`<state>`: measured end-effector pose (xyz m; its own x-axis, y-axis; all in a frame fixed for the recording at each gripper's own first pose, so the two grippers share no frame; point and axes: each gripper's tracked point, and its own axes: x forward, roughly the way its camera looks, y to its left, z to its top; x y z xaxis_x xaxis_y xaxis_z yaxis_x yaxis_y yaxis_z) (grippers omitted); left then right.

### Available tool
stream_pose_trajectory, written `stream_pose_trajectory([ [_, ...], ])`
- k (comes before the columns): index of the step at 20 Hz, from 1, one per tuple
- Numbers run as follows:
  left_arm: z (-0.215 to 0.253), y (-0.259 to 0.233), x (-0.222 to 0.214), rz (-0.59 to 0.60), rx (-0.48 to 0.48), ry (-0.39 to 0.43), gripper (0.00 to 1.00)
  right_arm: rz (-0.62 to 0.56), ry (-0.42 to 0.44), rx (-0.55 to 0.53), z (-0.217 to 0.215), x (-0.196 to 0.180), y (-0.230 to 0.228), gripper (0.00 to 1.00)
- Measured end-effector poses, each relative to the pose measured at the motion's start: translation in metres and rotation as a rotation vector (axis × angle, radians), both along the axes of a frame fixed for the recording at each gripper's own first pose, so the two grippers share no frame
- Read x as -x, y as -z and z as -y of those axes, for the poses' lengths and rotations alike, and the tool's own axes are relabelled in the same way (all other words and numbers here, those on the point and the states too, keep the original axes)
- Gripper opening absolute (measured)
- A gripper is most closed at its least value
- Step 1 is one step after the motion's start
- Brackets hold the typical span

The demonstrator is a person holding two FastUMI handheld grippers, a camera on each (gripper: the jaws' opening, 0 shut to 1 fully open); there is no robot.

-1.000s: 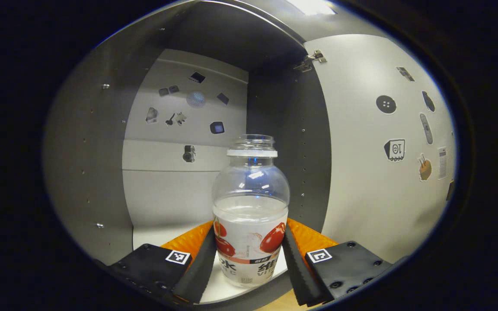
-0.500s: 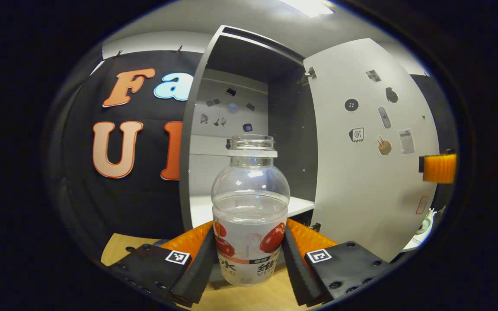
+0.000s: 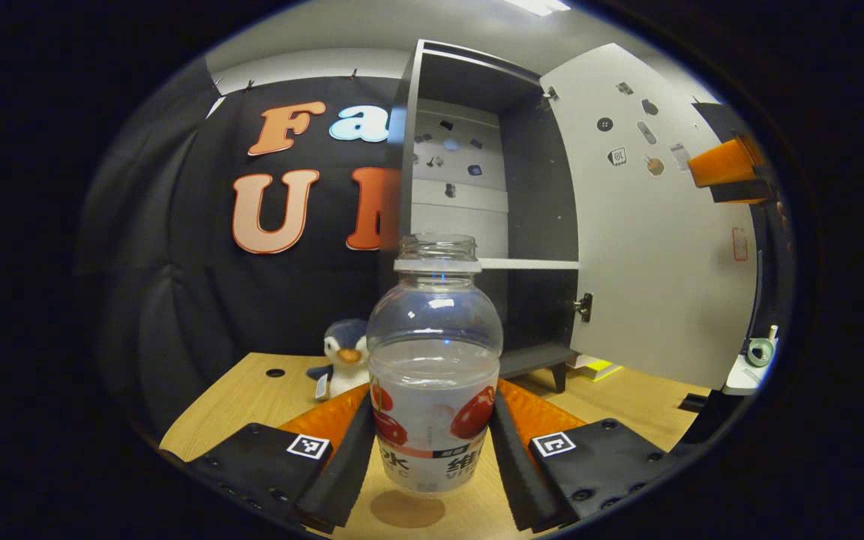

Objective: Open the cabinet door with the right hand, grasp the bottle in the cabinet with the left hand and place it on the coaster, then close the cabinet door with the right hand.

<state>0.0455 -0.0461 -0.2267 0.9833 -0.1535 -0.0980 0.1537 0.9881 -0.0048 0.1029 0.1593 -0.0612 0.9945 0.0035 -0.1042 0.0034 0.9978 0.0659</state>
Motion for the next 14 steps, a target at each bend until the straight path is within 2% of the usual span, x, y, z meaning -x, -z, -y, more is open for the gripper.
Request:
stream_pose_trajectory([
  [4,-0.008,0.060,0.006,-0.051,-0.001,-0.009,0.83,-0.024,0.024,-0.014,-0.011,0.001,0.013,0.95],
  [7,-0.012,0.081,0.002,-0.051,-0.004,0.005,0.83,-0.028,0.040,0.012,-0.018,0.001,0.017,0.95],
  [14,-0.025,0.103,-0.009,-0.054,0.052,-0.039,0.84,-0.061,0.035,0.025,-0.037,0.004,0.030,0.95],
])
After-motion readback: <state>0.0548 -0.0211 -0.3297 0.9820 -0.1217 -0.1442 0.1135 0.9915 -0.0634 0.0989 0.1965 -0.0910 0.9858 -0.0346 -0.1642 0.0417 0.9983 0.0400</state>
